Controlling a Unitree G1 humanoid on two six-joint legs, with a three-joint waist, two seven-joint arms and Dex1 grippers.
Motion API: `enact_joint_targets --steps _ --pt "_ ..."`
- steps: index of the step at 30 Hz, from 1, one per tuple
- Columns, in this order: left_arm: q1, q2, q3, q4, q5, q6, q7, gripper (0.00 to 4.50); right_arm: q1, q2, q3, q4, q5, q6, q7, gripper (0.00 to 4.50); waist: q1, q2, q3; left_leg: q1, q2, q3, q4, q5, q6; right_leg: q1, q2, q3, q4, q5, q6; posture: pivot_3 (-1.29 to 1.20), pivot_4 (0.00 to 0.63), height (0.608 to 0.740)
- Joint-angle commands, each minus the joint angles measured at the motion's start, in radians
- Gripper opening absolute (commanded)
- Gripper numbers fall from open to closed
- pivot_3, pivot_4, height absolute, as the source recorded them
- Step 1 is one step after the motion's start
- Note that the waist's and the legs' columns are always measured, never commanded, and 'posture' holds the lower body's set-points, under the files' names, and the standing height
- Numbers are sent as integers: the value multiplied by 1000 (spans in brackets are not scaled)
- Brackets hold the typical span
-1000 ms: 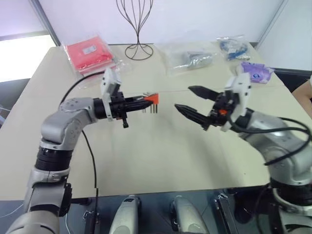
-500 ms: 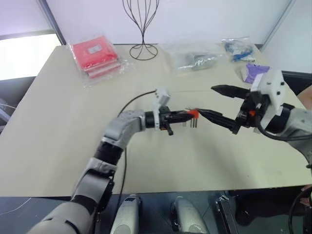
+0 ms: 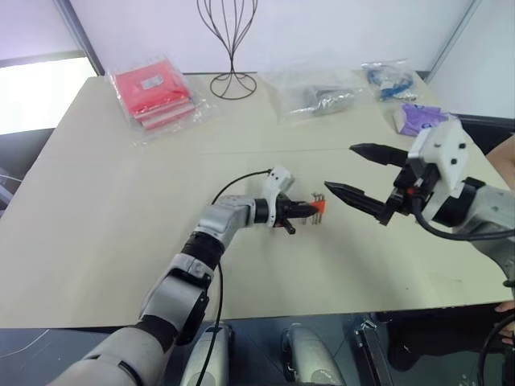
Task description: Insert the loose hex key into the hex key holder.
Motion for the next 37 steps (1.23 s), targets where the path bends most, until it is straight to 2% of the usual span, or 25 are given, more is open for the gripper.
enact_joint_targets --steps 1,5,10,11,18,23,28,37 --pt "-13 -1 27 3 14 12 22 0 -12 7 1 -23 5 -26 -5 3987 0 0 0 0 0 0 0 0 0 0 0 0 0 0 0 0 150 740" --pt "-17 -1 64 11 7 23 52 1707 -20 7 15 -13 0 -35 0 4019 -1 0 0 0 0 -1 0 0 0 0 0 0 0 0 0 0 150 740" --pt "-23 7 114 16 -1 33 84 4278 -31 8 36 -2 -3 -45 7 4019 0 0 0 0 0 -1 0 0 0 0 0 0 0 0 0 0 150 740" --pt "-24 10 123 16 0 33 90 4407 -32 8 40 0 -3 -48 8 4019 0 0 0 0 0 -1 1 0 0 0 0 0 0 0 0 0 150 740" --pt "-4 79 135 -32 24 -8 73 4407 -41 3 54 12 -8 -59 19 4019 -3 0 0 1 0 -1 0 0 0 0 0 0 1 0 0 0 150 740" --pt "45 200 93 -198 60 -93 -21 4407 -21 -42 47 35 -22 -64 79 4019 -1 0 0 0 1 -1 0 0 0 0 0 0 1 0 0 0 150 740" --pt "85 365 102 -450 16 -44 -144 4407 71 -164 64 102 -147 -155 230 4019 3 0 0 0 0 0 0 0 0 1 -1 0 -1 0 0 0 150 740" --pt "133 606 193 -682 -109 48 -276 4407 215 -317 107 257 -406 -413 429 4019 -5 0 0 2 1 1 0 0 0 1 0 0 0 0 0 0 150 740"
